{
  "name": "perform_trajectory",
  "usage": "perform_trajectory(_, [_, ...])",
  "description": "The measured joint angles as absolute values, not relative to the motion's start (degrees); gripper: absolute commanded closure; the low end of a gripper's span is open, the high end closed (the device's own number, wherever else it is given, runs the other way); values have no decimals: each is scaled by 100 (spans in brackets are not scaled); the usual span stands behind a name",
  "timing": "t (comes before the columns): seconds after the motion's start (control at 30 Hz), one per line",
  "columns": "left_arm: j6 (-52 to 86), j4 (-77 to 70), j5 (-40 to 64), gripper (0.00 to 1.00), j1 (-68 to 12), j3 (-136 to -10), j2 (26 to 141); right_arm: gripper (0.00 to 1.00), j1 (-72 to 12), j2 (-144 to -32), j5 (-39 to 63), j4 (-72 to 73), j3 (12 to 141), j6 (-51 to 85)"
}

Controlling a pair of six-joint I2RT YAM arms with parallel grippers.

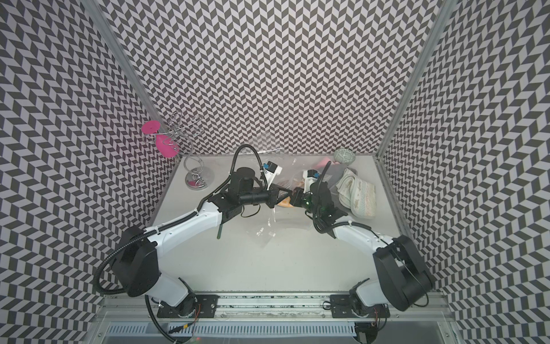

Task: Place the folded towel into the vacuum bag
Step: Place the towel in the vacuum bag.

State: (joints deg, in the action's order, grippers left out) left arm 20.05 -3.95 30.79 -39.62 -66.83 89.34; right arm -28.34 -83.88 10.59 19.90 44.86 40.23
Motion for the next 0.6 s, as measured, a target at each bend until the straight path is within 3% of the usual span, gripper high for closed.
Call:
perform_trajectory(0.07, [1977, -401, 3168, 100, -3959, -6683, 8923, 96, -2834, -8702, 974, 2152, 4495, 4206])
perform_trajectory(0.13, [1953, -419, 3267, 100, -3959, -6676, 8879, 84, -2834, -9028, 937, 2329, 4501, 4359])
perform_trajectory(0.2, [1962, -473, 3317, 100, -3927, -6630, 8803, 58, -2832, -9288, 947, 2488, 4521, 4466])
perform_trajectory(0.27, [2045, -624, 3374, 100, -3822, -6486, 8694, 42, -2832, -9452, 1000, 2598, 4595, 4504])
perform_trajectory(0.37, [2215, -731, 3301, 100, -3625, -6298, 8606, 33, -2832, -9439, 1092, 2585, 4744, 4438])
perform_trajectory(0.6, [2379, -740, 2630, 100, -3472, -6193, 8698, 32, -2816, -8359, 1081, 1861, 4589, 3857])
